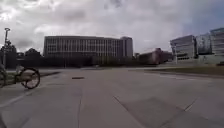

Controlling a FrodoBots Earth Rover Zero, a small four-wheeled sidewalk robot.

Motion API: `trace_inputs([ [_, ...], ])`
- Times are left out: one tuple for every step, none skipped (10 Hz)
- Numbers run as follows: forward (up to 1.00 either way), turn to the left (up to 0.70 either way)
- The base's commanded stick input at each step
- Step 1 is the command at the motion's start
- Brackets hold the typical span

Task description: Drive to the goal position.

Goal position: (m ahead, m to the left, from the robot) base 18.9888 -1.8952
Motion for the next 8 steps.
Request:
trace_inputs([
  [0.7,0.0],
  [0.7,0.0],
  [0.7,0.0],
  [0.7,0.0],
  [0.7,0.0],
  [0.7,0.0],
  [0.7,0.0],
  [0.7,0.0],
])
